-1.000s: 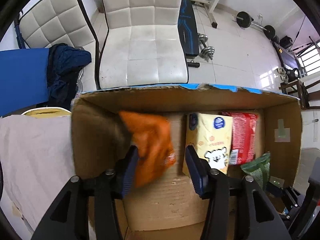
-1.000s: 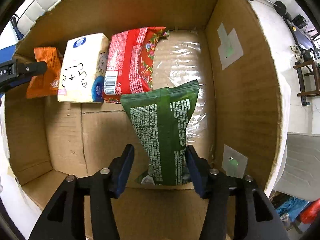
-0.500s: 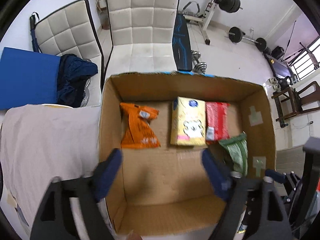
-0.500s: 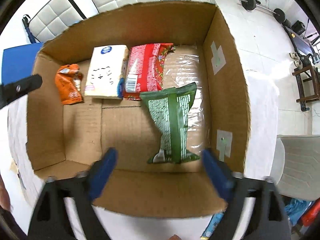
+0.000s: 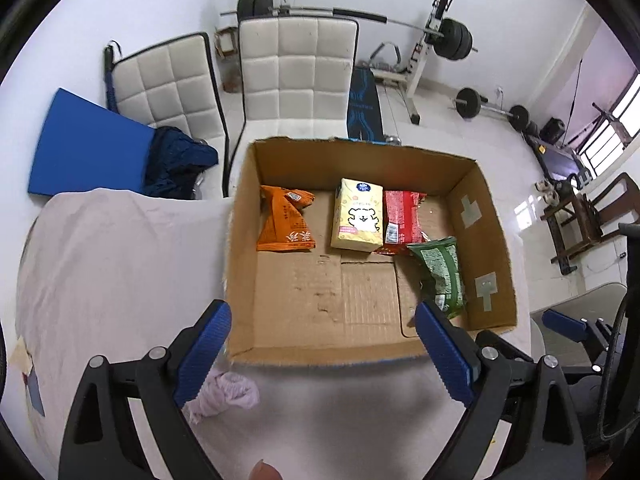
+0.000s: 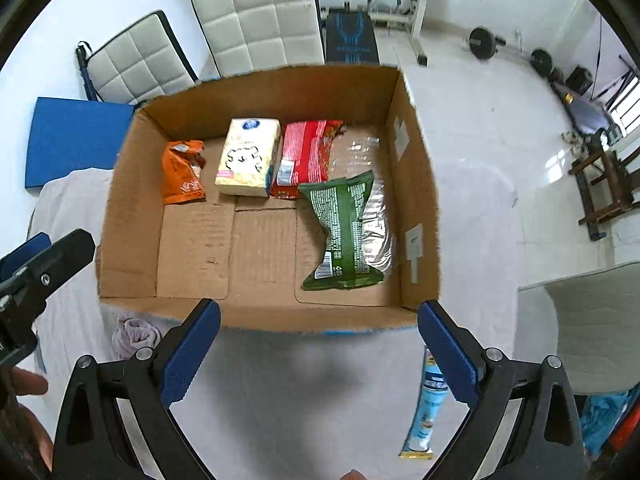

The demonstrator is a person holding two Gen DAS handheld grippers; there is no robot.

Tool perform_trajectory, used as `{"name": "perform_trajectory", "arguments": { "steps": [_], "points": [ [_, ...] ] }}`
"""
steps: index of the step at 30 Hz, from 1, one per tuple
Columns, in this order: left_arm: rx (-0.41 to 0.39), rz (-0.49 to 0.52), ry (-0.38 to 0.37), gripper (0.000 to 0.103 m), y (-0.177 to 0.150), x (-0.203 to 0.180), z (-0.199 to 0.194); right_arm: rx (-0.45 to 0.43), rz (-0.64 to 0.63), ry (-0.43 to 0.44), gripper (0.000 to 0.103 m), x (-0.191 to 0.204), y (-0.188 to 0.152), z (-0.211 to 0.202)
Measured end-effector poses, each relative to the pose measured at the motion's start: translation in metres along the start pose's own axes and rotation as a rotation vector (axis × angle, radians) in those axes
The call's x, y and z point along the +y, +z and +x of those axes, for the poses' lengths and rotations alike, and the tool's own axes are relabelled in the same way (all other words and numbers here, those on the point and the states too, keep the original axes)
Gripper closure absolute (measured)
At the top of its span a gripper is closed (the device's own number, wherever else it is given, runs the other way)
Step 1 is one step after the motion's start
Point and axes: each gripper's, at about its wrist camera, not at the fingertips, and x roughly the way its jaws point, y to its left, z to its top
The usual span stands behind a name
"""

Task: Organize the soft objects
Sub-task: 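Grasp the lilac towel with the left tool while the right tool grasps the blue drink tube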

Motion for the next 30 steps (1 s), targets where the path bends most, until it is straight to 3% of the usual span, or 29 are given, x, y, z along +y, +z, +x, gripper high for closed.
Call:
{"name": "perform_trajectory", "arguments": {
  "steps": [7, 12, 16, 20, 22, 26, 29, 30],
  "points": [
    [-0.082, -0.013, 0.023, 0.009, -0.018, -0.006, -0.041, -0.085, -0.008, 0.017, 0.002, 0.002, -0.020, -0.047],
    [-0.084, -0.074, 0.073, 0.009, -0.042, -0.003, -0.045, -0.077, 0.058, 0.036, 0.002, -0.021, -0.041, -0.056],
    [0.000, -0.175, 0.081, 0.009, -0.078, 0.012, -0.020, 0.017, 0.192, -0.001, 0.002, -0.070, -0.073, -0.024],
    [0.170, -0.282, 0.073, 0.009, -0.125, 0.031, 0.033, 0.163, 0.313, -0.040, 0.002, -0.120, -0.112, 0.033],
    [0.219, -0.313, 0.079, 0.009, -0.142, 0.036, 0.050, 0.248, 0.362, -0.045, 0.002, -0.138, -0.134, 0.067],
    [0.296, -0.400, 0.095, 0.009, -0.173, 0.056, 0.079, 0.343, 0.395, -0.046, 0.003, -0.149, -0.163, 0.112],
    [0.314, -0.450, 0.104, 0.009, -0.189, 0.071, 0.086, 0.392, 0.392, -0.045, 0.020, -0.144, -0.176, 0.134],
    [0.315, -0.458, 0.110, 0.009, -0.190, 0.076, 0.088, 0.406, 0.386, -0.049, 0.034, -0.141, -0.178, 0.138]
  ]
}}
